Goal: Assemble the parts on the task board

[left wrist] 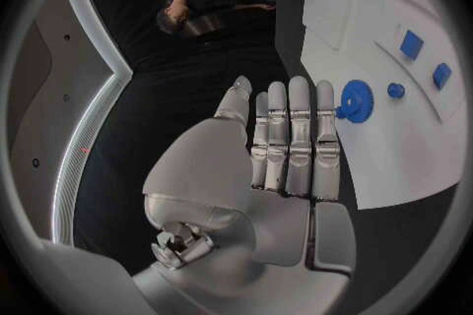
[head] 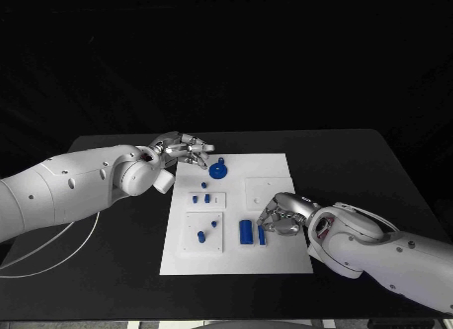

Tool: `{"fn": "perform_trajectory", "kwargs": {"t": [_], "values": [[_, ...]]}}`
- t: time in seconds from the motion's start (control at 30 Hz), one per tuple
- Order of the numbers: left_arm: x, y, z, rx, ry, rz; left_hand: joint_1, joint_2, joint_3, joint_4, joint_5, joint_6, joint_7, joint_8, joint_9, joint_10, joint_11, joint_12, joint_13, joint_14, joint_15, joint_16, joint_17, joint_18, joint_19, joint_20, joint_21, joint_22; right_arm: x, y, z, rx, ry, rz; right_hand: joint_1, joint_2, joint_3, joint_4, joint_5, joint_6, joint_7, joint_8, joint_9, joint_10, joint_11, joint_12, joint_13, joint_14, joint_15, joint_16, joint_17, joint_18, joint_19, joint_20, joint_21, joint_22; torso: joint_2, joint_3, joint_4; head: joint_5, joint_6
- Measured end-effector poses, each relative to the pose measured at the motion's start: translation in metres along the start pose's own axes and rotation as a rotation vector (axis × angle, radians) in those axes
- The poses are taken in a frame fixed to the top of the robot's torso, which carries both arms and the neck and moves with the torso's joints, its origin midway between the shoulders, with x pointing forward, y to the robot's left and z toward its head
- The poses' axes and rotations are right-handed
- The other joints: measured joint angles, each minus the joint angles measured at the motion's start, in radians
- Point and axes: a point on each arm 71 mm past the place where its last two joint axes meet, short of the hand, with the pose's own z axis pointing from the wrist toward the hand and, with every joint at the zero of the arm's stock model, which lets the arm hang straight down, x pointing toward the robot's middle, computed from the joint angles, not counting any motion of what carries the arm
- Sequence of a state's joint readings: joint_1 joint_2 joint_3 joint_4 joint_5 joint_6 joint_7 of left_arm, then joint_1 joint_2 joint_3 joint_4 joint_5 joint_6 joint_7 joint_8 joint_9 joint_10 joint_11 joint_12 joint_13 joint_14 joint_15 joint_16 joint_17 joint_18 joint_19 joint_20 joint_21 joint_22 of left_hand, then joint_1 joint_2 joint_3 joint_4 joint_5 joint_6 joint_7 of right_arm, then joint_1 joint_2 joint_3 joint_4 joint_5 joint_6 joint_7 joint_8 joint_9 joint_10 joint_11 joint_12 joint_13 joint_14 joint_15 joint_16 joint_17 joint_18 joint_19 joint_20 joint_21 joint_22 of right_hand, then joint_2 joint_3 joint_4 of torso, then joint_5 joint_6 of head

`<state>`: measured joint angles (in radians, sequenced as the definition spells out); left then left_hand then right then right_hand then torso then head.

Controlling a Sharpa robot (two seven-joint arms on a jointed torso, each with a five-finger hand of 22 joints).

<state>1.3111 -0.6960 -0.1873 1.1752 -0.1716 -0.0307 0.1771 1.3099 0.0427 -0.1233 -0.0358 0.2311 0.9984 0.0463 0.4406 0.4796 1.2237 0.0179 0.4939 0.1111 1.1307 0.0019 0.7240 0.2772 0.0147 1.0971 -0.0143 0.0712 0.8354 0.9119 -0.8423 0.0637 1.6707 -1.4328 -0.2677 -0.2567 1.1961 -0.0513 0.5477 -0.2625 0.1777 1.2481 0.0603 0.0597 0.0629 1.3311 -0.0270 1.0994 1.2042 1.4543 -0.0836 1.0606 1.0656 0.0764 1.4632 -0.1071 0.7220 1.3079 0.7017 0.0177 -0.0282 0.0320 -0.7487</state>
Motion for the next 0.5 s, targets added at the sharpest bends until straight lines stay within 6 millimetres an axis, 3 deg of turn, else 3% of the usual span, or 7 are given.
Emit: {"fn": "perform_trajectory", "kwargs": {"t": [0.5], "values": [[-0.0002,0.0002,-0.0001,-0.002,0.001,0.001,0.000,0.000,0.000,0.000,0.000,0.000,0.000,0.000,-0.001,0.000,0.000,0.000,0.000,0.000,0.000,0.000,-0.001,0.000,0.000,0.000,0.000,0.000,0.0060,-0.0022,0.0011,0.020,0.002,-0.023,-0.004,-0.004,-0.011,-0.011,0.033,0.031,-0.008,0.007,0.002,0.007,-0.007,0.000,0.002,0.000,0.000,0.004,0.002,0.000,0.000,0.000,0.008,0.000,0.000,-0.0003,0.0000,-0.004,-0.002]]}}
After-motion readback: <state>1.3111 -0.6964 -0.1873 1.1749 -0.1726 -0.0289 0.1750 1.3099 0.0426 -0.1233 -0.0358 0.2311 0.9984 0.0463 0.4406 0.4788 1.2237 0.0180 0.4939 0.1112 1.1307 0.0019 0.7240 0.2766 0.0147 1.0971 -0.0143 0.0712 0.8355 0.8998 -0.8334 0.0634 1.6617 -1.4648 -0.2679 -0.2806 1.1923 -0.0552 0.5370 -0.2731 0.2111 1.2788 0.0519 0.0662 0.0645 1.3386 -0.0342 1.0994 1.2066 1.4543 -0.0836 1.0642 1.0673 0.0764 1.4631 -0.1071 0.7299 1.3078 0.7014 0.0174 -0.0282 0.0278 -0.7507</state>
